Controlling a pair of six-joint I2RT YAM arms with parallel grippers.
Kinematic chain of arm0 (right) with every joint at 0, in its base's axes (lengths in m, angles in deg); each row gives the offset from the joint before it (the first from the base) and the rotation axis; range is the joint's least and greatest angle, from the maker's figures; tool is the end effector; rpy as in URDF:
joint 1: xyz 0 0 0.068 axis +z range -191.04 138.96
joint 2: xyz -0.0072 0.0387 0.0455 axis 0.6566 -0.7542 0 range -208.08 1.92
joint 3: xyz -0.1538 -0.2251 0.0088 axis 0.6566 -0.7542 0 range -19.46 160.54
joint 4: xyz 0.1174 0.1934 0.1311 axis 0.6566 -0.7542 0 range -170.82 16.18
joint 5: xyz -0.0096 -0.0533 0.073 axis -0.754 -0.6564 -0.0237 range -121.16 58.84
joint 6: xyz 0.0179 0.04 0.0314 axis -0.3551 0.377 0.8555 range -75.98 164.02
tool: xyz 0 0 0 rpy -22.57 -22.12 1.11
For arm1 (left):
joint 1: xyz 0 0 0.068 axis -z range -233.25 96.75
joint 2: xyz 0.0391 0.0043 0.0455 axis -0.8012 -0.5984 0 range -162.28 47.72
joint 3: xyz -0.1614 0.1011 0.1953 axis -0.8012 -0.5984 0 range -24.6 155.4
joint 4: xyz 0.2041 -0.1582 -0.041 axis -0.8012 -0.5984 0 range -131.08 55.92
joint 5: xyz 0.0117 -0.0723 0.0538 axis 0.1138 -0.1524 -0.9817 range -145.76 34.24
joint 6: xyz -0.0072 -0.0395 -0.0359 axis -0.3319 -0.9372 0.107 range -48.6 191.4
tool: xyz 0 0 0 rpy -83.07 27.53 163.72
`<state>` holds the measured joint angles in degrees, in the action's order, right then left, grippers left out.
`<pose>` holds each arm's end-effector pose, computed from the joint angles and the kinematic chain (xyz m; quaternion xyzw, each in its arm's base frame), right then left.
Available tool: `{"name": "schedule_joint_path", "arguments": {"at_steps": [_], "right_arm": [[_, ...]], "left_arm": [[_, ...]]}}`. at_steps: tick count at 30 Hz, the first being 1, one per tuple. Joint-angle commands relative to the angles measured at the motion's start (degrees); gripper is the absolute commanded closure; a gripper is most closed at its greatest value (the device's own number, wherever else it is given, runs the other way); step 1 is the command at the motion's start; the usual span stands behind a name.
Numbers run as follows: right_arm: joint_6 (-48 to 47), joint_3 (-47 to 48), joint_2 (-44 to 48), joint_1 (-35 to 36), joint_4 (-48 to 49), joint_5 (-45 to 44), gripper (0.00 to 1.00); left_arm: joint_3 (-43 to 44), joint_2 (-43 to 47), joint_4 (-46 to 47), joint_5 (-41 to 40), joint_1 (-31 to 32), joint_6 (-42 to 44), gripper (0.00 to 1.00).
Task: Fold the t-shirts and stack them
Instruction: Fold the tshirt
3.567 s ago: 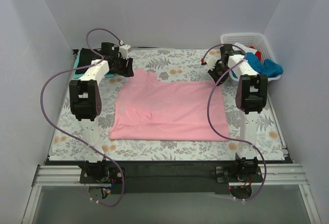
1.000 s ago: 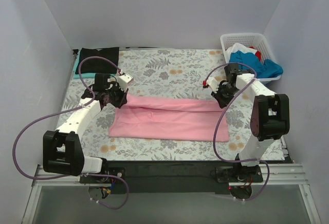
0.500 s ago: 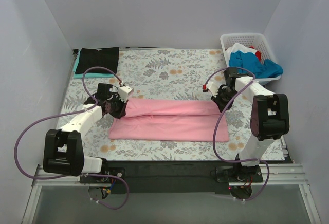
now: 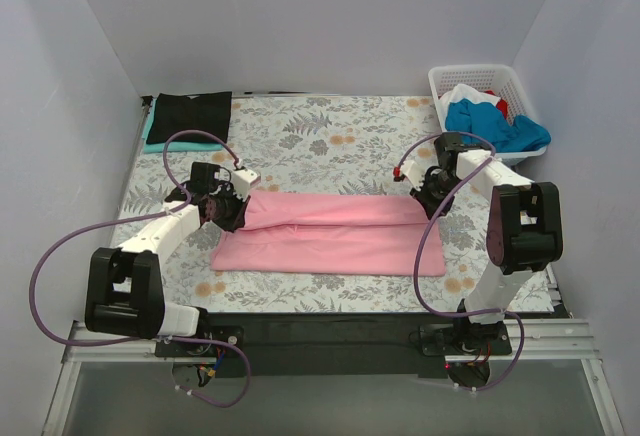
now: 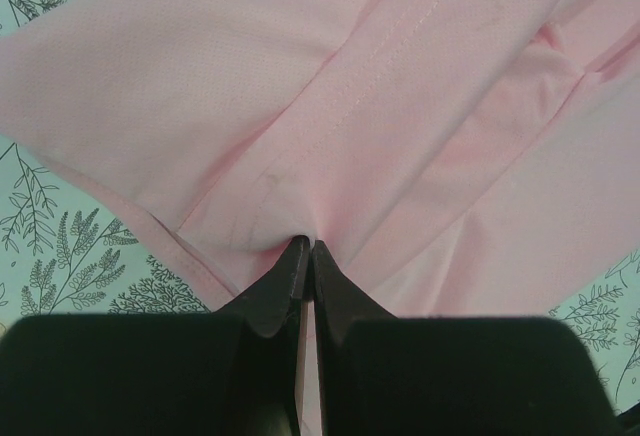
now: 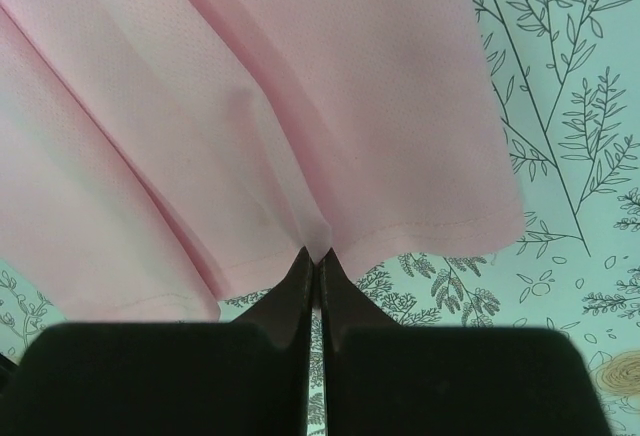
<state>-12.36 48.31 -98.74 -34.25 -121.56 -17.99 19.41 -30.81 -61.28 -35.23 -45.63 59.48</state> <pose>0.3216 0.0465 0.1831 -0.5266 0.8385 0.0698 0.1216 0.2503 -0.0460 0.1883 0.0077 0.9551 -0.2111 0.2076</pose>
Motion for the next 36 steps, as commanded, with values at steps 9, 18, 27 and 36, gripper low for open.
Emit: {"name": "schedule_joint_path", "arguments": {"at_steps": [9,18,27,36], "right_arm": [[-1.1,10.0,1.0,-0.1,-0.2,-1.5,0.99],[-3.7,2.9,3.0,-0.2,0.5,-1.7,0.99],[-5.1,-1.0,5.8,-0.1,0.6,-2.4,0.36],[-2.7,3.1,5.8,-0.1,-3.8,1.2,0.37]], "left_arm": [[3.4,3.4,1.7,-0.8,-0.3,-2.8,1.0],[0.2,7.0,1.6,1.3,-0.3,0.7,1.0],[0.8,5.5,-8.9,7.1,-0.4,9.5,0.63],[9.2,1.3,-10.9,10.1,-0.5,2.8,0.57]]}}
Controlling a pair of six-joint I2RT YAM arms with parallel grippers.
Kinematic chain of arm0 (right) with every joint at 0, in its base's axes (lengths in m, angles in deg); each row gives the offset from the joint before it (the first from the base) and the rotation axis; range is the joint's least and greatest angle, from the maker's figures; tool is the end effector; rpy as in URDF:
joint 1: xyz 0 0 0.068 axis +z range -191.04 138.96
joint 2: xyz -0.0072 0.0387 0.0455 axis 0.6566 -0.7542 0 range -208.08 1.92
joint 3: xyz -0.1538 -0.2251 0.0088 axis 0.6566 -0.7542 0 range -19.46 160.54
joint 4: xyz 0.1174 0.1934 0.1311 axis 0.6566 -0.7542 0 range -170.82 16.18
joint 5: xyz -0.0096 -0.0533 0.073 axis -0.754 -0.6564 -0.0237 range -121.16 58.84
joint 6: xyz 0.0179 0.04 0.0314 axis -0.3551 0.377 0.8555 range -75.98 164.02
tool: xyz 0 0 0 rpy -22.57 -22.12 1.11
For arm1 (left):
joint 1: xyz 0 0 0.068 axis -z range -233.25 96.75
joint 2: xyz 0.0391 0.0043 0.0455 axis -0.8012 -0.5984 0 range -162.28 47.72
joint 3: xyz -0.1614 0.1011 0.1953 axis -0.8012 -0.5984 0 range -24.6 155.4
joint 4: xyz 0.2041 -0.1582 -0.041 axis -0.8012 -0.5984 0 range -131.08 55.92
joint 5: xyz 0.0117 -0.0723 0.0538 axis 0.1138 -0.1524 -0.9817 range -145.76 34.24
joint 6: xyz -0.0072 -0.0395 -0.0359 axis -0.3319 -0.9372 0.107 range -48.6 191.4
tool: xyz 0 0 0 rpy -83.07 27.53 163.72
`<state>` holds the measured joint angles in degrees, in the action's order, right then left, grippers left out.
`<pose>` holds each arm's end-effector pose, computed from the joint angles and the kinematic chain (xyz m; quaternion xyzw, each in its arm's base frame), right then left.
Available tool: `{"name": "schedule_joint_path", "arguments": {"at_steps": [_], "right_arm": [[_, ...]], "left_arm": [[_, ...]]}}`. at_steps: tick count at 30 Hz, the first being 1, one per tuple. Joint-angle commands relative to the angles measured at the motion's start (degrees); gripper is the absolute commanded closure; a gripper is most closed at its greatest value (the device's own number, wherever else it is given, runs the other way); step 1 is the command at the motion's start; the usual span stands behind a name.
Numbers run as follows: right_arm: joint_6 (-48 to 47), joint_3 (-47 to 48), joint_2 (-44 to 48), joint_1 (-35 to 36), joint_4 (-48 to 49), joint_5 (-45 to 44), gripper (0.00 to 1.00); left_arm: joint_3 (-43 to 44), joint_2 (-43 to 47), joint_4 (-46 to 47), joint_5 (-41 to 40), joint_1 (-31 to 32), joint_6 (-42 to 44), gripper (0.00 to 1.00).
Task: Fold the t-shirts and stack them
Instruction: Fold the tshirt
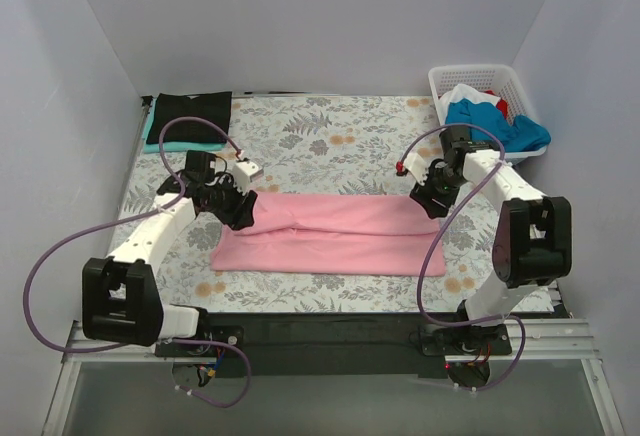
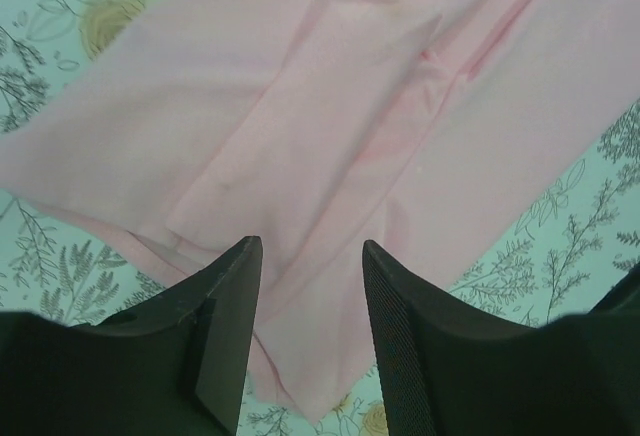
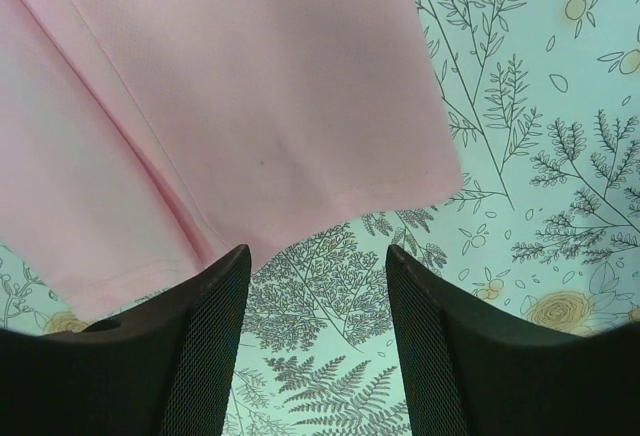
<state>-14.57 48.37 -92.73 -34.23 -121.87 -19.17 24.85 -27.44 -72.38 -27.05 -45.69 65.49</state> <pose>0.3124 0.0448 0.2146 -0.5442 0.8222 0.0360 0.1630 0.2409 -0.0491 0.2219 0.0693 0.9430 -0.2655 0.1881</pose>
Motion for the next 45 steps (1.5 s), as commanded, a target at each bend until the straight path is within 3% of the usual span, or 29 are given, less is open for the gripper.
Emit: {"name": "schedule_joint_path", "arguments": {"at_steps": [1,11,18,23,30,35,42,43,45], "right_arm": [[0.0,3.4,-0.6,-0.1,-4.1,2.9,0.37],[4.0,4.6,-6.8,0.0,-5.9,3.7,0.56],[4.5,3.7,-8.4,0.0,-5.7,3.9,0.57],[4.6,4.0,-8.7,0.0,-5.8,3.8,0.57],[4.7,3.9,-9.1,0.1,-5.9,3.4,0.57],[4.6,3.7,-9.1,0.1,-5.9,3.0,0.57],[4.4,4.5,-9.2,0.2,-6.0,2.8,0.57],[4.4,4.5,-9.2,0.2,-6.0,2.7,0.57],[4.4,4.5,-9.3,0.2,-5.9,2.8,0.57]], "left_arm": [[5.3,-3.3,1.0,1.7,-0.4,-4.0,0.56],[11.9,-16.2,1.6,0.2,-0.4,-8.1,0.52],[10.6,-18.4,2.7,-4.4,-0.4,-7.6,0.51],[9.8,-19.9,3.9,-7.6,-0.4,-7.4,0.43],[10.0,-20.0,3.9,-8.5,-0.4,-6.9,0.4],[10.1,-16.3,0.3,-2.8,-0.4,-4.5,0.55],[9.3,-10.2,-5.3,0.1,-0.4,-0.9,0.89],[8.9,-9.4,-5.6,0.3,-0.4,-0.6,0.97],[7.9,-7.4,-7.0,1.0,-0.4,1.4,1.0]]}}
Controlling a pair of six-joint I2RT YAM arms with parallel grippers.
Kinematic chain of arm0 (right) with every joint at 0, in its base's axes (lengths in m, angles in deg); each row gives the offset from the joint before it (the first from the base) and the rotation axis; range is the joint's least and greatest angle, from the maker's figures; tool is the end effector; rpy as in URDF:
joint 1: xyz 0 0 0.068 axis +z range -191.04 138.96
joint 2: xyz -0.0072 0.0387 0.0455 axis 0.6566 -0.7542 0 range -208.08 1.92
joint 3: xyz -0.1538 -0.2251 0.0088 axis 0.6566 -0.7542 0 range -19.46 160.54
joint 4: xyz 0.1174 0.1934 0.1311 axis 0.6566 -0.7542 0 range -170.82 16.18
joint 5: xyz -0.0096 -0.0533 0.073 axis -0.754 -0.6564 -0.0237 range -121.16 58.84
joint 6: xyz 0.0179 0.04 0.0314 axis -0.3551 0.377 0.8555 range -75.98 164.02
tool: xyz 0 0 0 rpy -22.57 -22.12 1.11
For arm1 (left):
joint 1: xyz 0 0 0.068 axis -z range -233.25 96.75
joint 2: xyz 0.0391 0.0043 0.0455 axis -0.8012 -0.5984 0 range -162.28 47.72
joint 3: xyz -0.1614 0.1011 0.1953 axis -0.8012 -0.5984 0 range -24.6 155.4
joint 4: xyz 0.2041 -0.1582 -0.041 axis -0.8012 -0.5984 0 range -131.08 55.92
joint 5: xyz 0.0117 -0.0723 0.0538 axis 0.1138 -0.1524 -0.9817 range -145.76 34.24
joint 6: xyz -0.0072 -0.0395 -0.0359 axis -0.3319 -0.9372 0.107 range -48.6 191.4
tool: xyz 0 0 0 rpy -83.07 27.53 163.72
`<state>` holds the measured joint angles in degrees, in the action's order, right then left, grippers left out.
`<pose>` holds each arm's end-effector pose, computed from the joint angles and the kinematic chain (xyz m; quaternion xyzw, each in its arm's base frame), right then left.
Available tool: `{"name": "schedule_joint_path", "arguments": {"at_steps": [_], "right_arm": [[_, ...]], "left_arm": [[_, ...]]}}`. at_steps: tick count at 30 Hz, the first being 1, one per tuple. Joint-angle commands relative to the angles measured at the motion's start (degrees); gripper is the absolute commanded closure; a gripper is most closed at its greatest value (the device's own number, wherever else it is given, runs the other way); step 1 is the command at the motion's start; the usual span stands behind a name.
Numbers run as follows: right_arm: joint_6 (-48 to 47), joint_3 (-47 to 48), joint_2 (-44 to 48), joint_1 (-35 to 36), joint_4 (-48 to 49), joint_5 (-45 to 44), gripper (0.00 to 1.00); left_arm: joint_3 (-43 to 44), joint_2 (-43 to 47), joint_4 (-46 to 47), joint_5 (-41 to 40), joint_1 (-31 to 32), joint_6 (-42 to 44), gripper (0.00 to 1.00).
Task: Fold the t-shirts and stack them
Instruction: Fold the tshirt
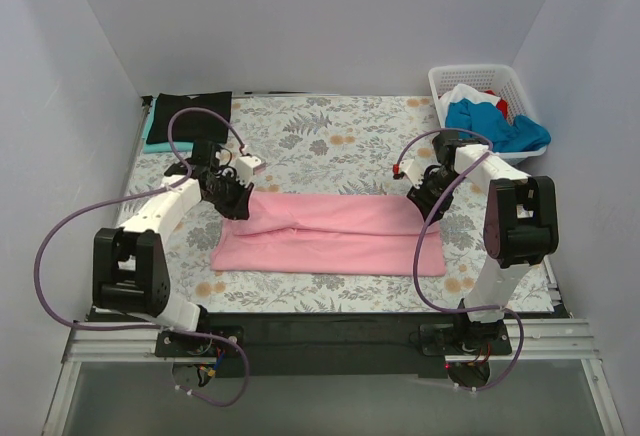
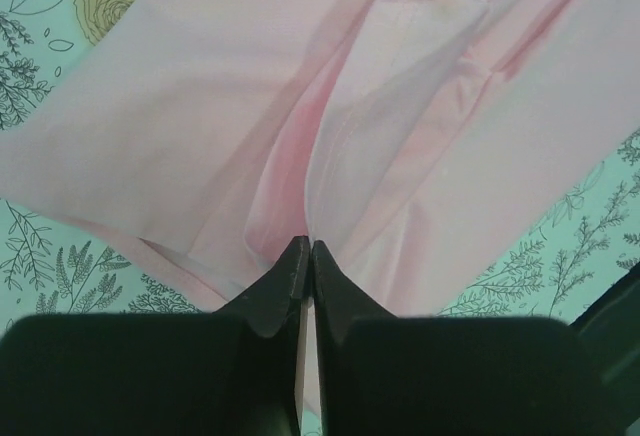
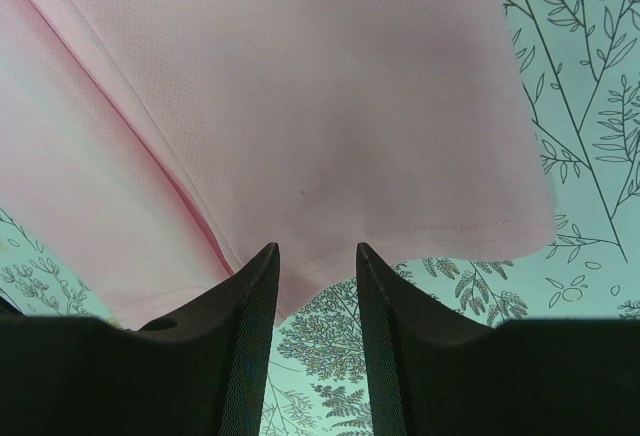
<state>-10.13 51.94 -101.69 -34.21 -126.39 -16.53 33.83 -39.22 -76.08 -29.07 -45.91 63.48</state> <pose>0.3278 0.0483 0.1823 -0.5078 0.8509 0.0984 0.0924 0.2807 -0.0522 0.2132 0.0342 0.9591 -0.2474 0.1331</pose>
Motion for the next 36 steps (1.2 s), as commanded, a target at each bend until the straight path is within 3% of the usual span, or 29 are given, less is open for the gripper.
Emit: {"name": "schedule_joint_path", "arguments": {"at_steps": [1,8,12,16,19,23,27,36], "right_arm": [[0.0,0.9,-0.2,0.2,-1.5,0.0,0.57],[-0.1,0.5,-0.2,0.3,-1.5,-0.2,0.58],[-0.3,0.0,-0.1,0.4,-1.5,-0.6,0.58],[-0.5,-0.3,-0.1,0.4,-1.5,-0.7,0.58],[-0.3,0.0,0.1,0.5,-1.5,-0.7,0.58],[-0.2,0.2,0.0,0.6,-1.6,-0.4,0.58],[0.0,0.6,0.1,0.6,-1.6,-0.5,0.58],[0.3,1.4,0.3,0.6,-1.6,-0.7,0.58]], "left_arm": [[-1.7,4.9,-3.9,3.4,-0.2,4.5,1.0],[-10.0,12.0,-6.3,4.0,0.5,17.0,1.0],[-14.9,16.7,-4.0,1.6,0.7,22.3,0.75],[-15.5,20.3,-2.4,2.0,0.6,24.4,0.64],[-12.3,18.4,0.5,3.6,0.7,18.8,0.62],[-6.2,6.1,4.0,3.8,0.8,3.7,0.61],[-0.5,-1.0,8.3,2.3,1.4,-4.0,0.64],[-0.3,-6.1,9.2,-1.1,9.2,-5.3,0.74]]}}
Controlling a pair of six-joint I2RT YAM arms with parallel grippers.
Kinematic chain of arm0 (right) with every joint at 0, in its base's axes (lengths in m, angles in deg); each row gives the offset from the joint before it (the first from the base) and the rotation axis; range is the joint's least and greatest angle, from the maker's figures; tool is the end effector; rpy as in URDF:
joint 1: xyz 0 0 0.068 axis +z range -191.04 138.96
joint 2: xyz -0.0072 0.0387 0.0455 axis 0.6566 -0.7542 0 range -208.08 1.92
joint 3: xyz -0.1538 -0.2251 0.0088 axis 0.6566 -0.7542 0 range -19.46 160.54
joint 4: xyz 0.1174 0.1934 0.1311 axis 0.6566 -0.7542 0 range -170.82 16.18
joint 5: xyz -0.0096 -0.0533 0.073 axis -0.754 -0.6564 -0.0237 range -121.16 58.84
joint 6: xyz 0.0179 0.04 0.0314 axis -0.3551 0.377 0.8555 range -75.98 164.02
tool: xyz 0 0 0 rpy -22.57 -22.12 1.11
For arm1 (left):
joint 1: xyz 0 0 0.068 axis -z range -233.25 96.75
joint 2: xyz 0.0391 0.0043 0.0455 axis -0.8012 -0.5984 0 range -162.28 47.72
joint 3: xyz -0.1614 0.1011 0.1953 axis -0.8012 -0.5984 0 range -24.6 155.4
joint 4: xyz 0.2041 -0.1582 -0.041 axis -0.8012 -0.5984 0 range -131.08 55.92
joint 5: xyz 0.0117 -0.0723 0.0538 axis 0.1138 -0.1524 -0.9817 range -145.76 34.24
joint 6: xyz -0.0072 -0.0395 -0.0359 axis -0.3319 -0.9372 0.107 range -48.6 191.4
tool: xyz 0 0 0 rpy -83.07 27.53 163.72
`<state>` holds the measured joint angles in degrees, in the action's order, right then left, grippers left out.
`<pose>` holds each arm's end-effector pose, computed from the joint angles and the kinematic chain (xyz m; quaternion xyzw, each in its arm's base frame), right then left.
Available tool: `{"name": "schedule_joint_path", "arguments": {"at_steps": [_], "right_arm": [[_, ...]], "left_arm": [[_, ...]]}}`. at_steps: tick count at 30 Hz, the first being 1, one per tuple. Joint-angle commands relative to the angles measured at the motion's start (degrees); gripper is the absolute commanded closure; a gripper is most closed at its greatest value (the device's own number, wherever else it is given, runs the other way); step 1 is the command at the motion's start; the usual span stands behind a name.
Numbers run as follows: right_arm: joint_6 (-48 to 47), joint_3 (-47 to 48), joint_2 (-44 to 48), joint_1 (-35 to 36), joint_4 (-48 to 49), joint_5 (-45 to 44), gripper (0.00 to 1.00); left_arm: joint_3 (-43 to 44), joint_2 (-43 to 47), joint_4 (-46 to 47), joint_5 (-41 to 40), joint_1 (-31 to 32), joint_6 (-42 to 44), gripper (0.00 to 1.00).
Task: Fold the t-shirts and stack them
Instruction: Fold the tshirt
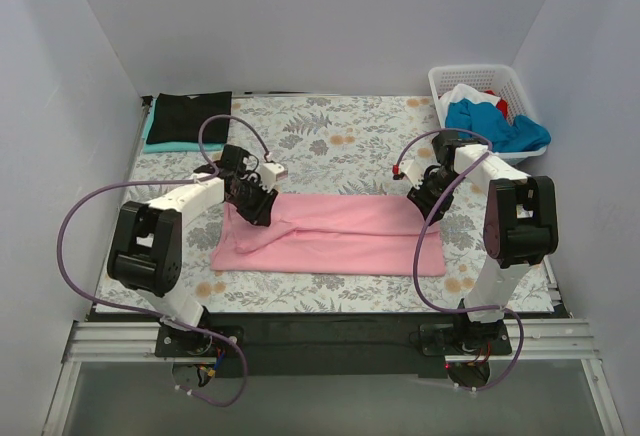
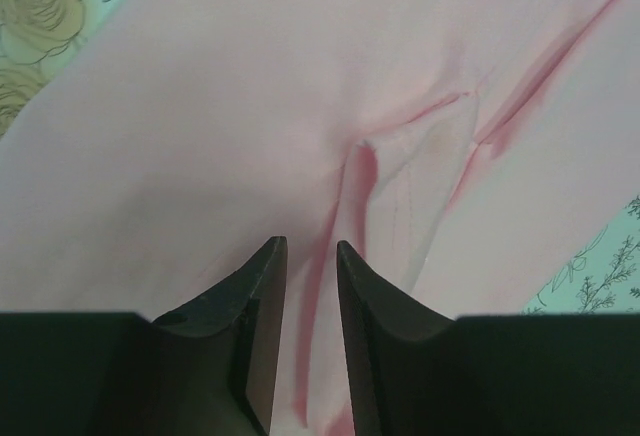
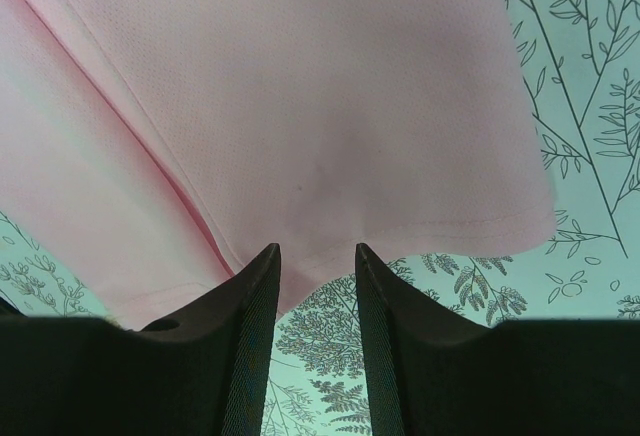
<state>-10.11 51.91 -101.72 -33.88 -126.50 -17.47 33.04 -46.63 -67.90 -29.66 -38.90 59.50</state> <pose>0.3273 0.0496 0.1818 -0.5101 0.8507 0.0918 0.0876 0.2941 -0.0913 0.1785 0.0587 0.9591 -0.2542 0.1100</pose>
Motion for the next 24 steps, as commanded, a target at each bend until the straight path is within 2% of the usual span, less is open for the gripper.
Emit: {"name": "schedule_joint_path", "arguments": {"at_steps": [1,7,12,14,19,24], "right_arm": [[0.3,1.4,0.3,0.2,-1.5,0.3,0.58],[0.3,1.9,0.0,0.2,-1.5,0.1,0.58],[0.2,2.6,-0.4,0.2,-1.5,0.4,0.58],[0.7,3.8,-0.7,0.2,-1.5,0.6,0.58],[3.8,8.1,-2.2,0.2,-1.5,2.7,0.58],[7.3,11.9,-3.8,0.2,-1.3,4.3,0.57]], "left_arm": [[-0.1,1.9,1.0,-1.1,4.2,-0.8,0.75],[-3.8,5.8,-0.9,-2.4,11.5,2.5,0.75],[-3.9,12.3,-2.0,-5.0,11.8,4.6,0.73],[-2.8,13.4,-0.9,-5.4,8.4,3.8,0.69],[9.5,3.9,-3.4,-0.3,-6.2,-3.9,0.64],[13.8,-0.8,-1.5,-1.8,-11.9,-12.3,0.6]]}}
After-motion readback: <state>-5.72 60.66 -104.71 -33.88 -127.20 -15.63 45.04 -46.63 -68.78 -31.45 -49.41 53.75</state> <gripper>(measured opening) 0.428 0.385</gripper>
